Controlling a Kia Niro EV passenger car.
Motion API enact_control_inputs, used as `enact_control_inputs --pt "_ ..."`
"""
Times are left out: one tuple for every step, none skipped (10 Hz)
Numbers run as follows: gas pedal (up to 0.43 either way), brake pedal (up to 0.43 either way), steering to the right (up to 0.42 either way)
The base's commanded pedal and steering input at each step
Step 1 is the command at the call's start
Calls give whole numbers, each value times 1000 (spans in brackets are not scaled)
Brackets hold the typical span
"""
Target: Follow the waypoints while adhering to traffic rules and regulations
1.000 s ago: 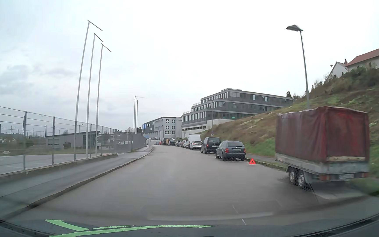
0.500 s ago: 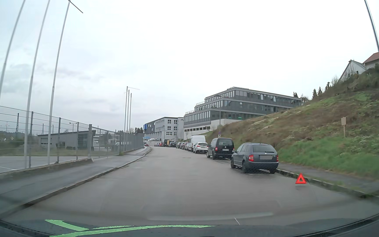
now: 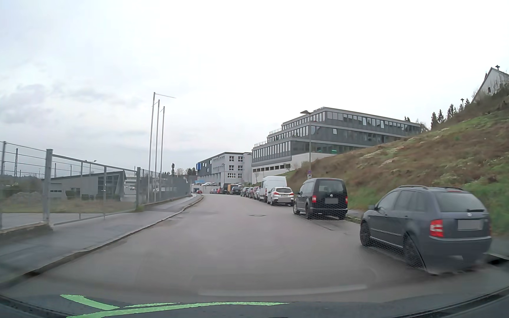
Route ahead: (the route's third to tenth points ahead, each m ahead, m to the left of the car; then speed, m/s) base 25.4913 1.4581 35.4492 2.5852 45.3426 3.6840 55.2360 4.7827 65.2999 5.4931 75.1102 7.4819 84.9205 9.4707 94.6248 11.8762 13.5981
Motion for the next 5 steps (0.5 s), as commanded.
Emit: enact_control_inputs --pt "67 0 -15" --pt "87 0 -15" --pt "87 0 -14" --pt "110 0 -14" --pt "110 0 -13"
